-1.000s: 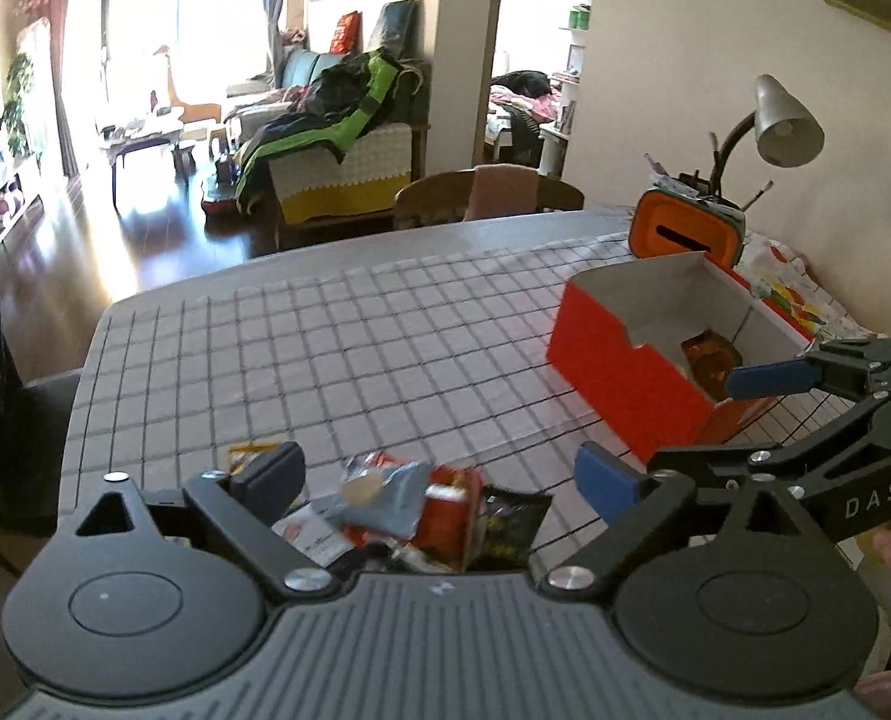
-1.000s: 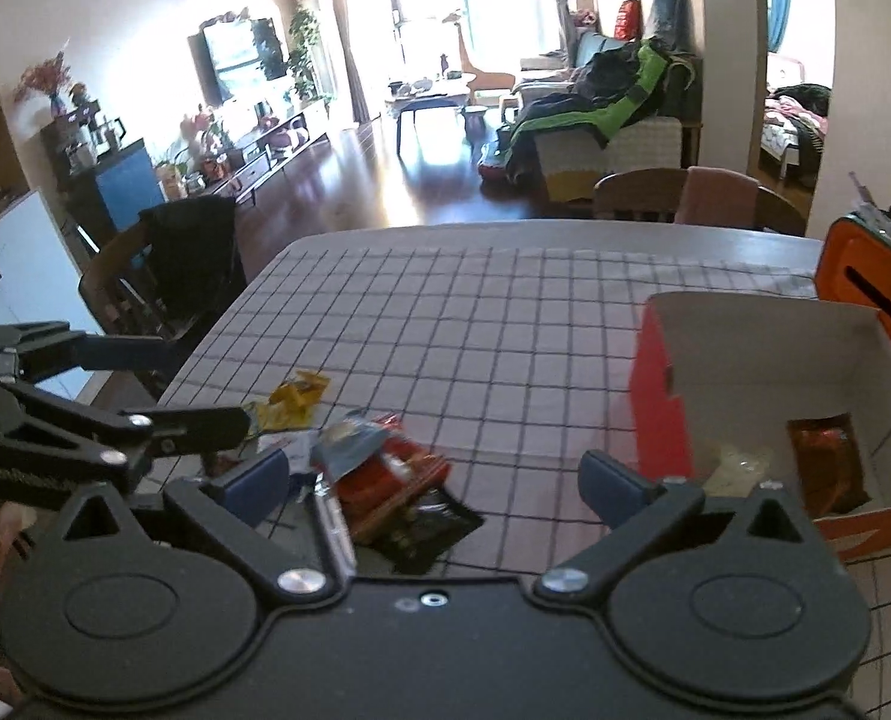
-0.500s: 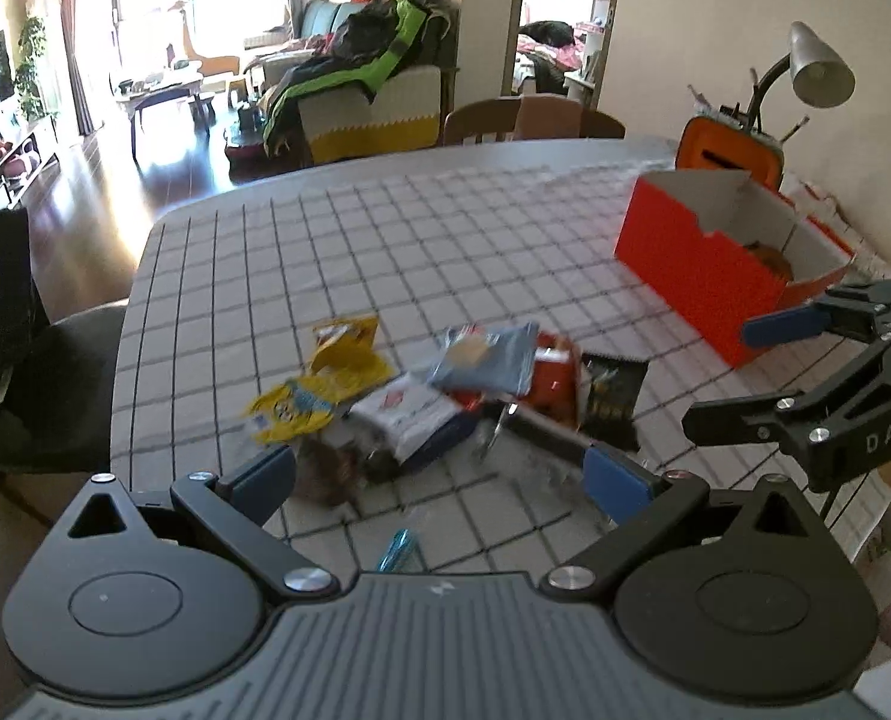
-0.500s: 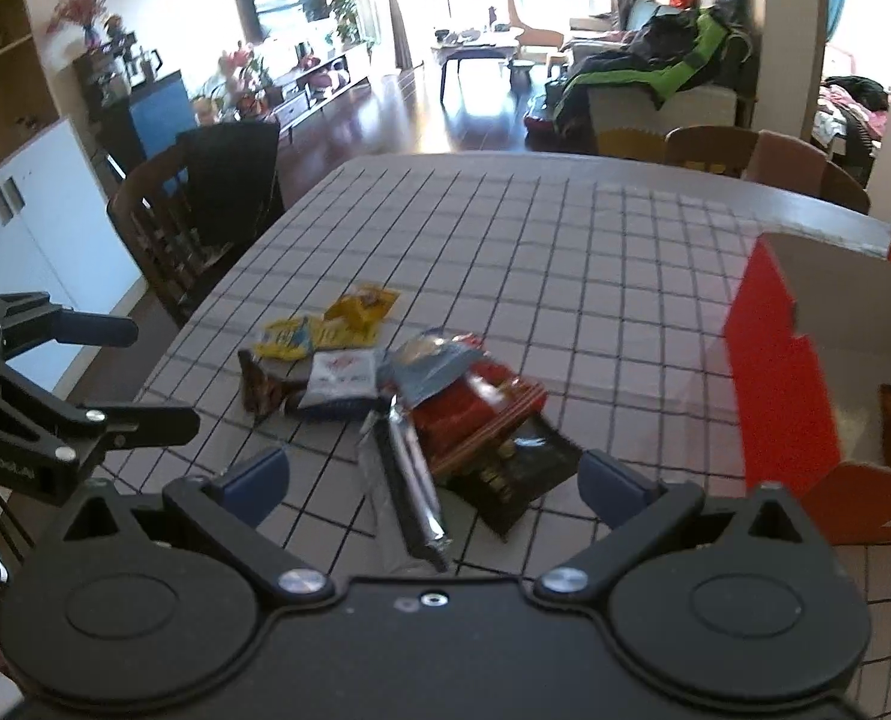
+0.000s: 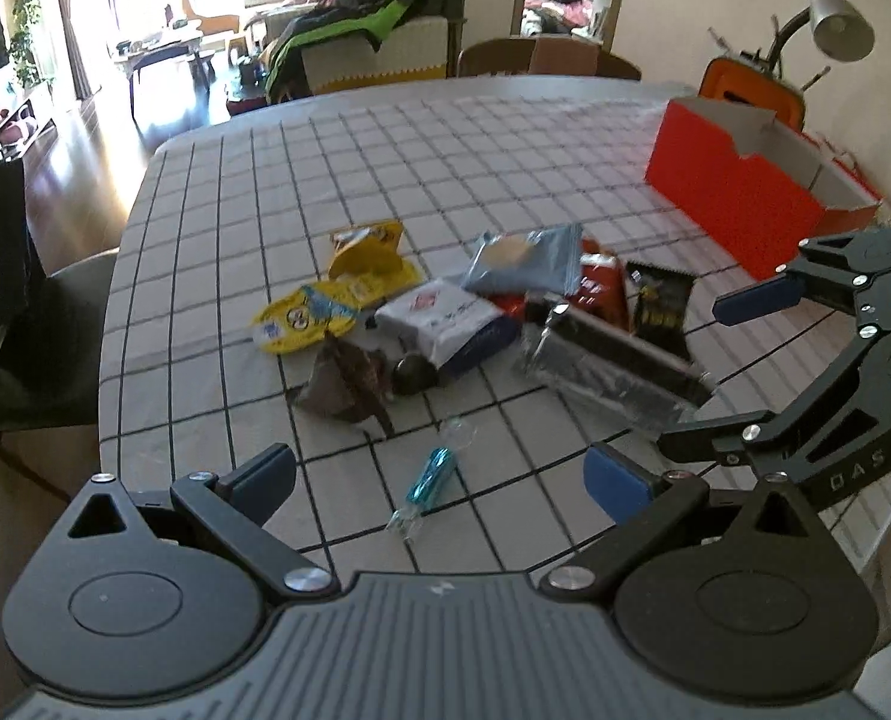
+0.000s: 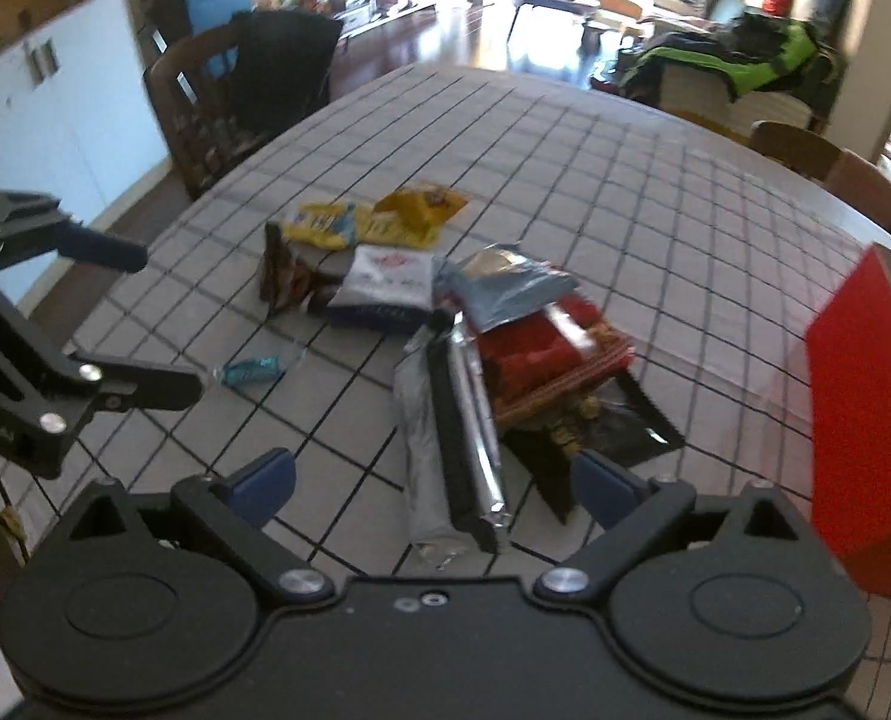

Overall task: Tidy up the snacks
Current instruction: 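Move both tools back over the snack pile, then grasp the silver foil bar with the right gripper while the left grasps the blue candy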

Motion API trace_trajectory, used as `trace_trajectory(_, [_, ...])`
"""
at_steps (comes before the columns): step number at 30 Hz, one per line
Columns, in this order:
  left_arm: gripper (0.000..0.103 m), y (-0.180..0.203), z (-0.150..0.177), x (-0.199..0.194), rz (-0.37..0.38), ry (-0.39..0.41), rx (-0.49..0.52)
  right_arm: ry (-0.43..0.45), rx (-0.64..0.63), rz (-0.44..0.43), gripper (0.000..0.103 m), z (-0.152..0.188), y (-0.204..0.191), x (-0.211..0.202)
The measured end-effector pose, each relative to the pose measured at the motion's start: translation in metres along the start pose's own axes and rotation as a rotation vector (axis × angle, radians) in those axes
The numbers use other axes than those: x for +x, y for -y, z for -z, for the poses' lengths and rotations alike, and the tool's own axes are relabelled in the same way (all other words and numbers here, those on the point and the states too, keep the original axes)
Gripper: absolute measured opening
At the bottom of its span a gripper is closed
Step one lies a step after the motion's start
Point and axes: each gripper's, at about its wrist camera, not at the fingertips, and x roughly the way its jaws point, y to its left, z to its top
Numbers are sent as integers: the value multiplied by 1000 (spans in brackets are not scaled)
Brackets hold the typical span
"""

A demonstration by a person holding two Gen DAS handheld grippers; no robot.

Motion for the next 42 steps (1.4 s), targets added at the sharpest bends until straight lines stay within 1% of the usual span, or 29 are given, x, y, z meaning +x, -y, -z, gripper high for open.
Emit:
trace_trajectory(5, [102,-5,4,16,-14,-11,-12,-29,-55,3,91,-2,-8,18])
trace_trajectory(7, [102,-6,4,22,-17,-20,-15,-42,-63,17,88,-2,-9,25])
trace_trajectory(10, [102,-9,2,26,-12,-9,-24,-51,-67,23,85,-3,-9,32])
trace_trajectory(11, [100,-10,0,29,-9,-21,-31,-54,-66,25,84,-3,-9,34])
trace_trajectory(13, [93,-11,-3,39,-7,-65,-37,-61,-60,29,82,-4,-7,37])
trace_trajectory(15, [83,-11,-5,47,6,-101,-43,-67,-53,27,81,-4,-6,40])
trace_trajectory(16, [81,-11,-6,51,11,-120,-45,-70,-49,26,80,-5,-6,41])
trace_trajectory(18, [69,-11,-6,57,21,-143,-46,-76,-39,21,76,-5,-4,44])
trace_trajectory(20, [64,-10,-7,61,30,-162,-45,-82,-33,16,73,-5,-2,46])
trace_trajectory(21, [60,-10,-8,63,33,-167,-45,-82,-32,18,70,-5,-2,46])
trace_trajectory(25, [52,-7,-10,67,43,-175,-31,-89,-24,16,58,-5,1,49])
trace_trajectory(26, [49,-7,-10,67,40,-175,-28,-90,-23,16,56,-4,1,50])
trace_trajectory(28, [41,-6,-12,68,46,-177,-24,-89,-20,14,49,-4,2,50])
trace_trajectory(29, [36,-5,-12,67,46,-178,-22,-88,-19,12,47,-4,2,50])
trace_trajectory(30, [34,-5,-12,68,45,-179,-18,-87,-17,11,43,-3,3,49])
trace_trajectory(33, [32,-1,-11,68,30,-174,-6,-79,-18,7,40,-2,2,48])
trace_trajectory(35, [30,-1,-11,67,30,-173,-4,-66,-20,3,36,-1,0,45])
trace_trajectory(37, [26,-2,-12,67,34,-170,-14,-58,-11,-9,27,-1,0,43])
trace_trajectory(39, [18,-3,-11,65,45,-170,-25,-59,11,-29,22,0,1,41])
trace_trajectory(42, [14,-3,-10,63,64,-172,-43,-50,36,-42,19,2,2,38])
